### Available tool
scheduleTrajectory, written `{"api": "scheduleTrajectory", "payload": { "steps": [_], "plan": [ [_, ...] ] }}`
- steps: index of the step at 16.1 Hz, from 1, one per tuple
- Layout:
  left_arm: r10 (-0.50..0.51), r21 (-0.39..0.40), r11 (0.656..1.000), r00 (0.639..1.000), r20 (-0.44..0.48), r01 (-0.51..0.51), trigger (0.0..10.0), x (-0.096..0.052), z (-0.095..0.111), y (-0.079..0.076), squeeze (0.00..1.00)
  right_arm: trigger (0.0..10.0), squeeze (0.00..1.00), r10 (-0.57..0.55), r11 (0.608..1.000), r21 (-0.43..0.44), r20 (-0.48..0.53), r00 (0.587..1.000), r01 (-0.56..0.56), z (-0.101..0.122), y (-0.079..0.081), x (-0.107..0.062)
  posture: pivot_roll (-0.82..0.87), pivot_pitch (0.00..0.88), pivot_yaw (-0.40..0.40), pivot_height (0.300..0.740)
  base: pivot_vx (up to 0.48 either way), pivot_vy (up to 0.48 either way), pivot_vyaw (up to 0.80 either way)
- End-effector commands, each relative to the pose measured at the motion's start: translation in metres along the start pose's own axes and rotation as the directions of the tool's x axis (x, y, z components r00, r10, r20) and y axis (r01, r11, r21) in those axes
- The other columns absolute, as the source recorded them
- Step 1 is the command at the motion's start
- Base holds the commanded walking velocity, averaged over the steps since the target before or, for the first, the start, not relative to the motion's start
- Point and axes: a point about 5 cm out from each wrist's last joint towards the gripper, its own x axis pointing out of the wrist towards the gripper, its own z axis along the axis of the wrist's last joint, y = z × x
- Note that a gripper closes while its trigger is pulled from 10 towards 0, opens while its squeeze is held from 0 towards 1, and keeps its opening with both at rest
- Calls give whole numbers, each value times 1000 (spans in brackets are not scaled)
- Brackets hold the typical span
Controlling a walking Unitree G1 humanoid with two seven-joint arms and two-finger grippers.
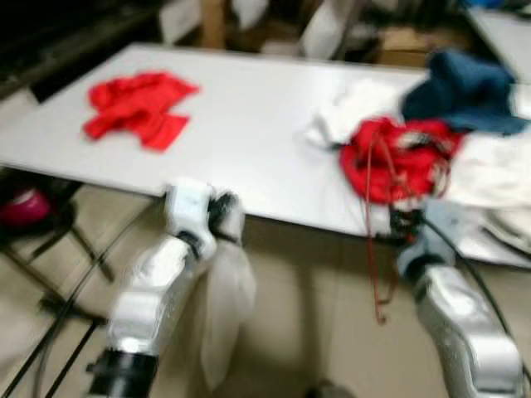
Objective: Hang hanger
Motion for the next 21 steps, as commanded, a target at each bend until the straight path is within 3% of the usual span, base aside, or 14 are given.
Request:
{"api": "scheduleTrajectory", "payload": {
  "steps": [1,3,13,18,19,21],
  "plan": [
    [20,33,999,999,35,-21,10000,-2,10,8,0,10000,0,27,1000,5,10,1000,-27,4,7,0,-141,0,58,740,0,0,-800],
    [22,30,999,999,36,-23,10000,-2,11,9,0,10000,0,40,999,7,11,999,-40,4,8,0,-138,0,58,740,0,169,-644],
    [19,40,999,999,38,-21,10000,0,13,10,0,10000,0,28,999,21,14,999,-29,4,7,-1,-140,0,68,740,0,337,0],
    [19,68,997,999,44,-22,10000,2,15,9,0,10000,0,24,1000,19,20,1000,-25,5,6,-1,-147,0,71,740,0,-384,-800],
    [19,34,999,999,41,-20,10000,2,14,9,0,10000,0,30,999,20,24,999,-31,6,6,-1,-147,0,72,740,0,0,0],
    [34,54,998,998,62,-37,10000,3,19,12,0,10000,0,67,998,9,45,997,-67,11,7,1,-148,0,72,740,0,0,0]
  ]
}}
